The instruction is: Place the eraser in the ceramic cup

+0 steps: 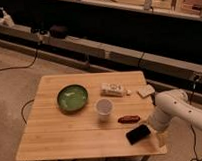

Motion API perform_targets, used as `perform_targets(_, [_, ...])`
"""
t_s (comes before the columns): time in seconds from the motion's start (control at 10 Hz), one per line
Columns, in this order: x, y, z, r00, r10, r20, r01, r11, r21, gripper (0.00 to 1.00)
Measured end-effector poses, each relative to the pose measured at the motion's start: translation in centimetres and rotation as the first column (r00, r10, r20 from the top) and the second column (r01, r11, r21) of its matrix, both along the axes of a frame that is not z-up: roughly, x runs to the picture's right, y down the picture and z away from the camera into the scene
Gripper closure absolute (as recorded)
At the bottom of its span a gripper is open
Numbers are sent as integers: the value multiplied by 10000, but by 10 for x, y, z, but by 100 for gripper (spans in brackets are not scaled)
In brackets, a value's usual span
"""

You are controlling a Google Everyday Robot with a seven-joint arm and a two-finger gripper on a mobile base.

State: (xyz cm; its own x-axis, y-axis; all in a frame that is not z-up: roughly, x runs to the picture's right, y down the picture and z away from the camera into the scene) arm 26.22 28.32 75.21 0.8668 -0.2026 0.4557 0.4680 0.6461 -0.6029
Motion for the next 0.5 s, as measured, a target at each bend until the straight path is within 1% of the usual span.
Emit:
perform_targets(0.3, [-3,3,8,9988,167,462,-167,9999,4,20])
perform_targets(0.5, [1,5,12,9983,183,550,-178,9998,-107,20])
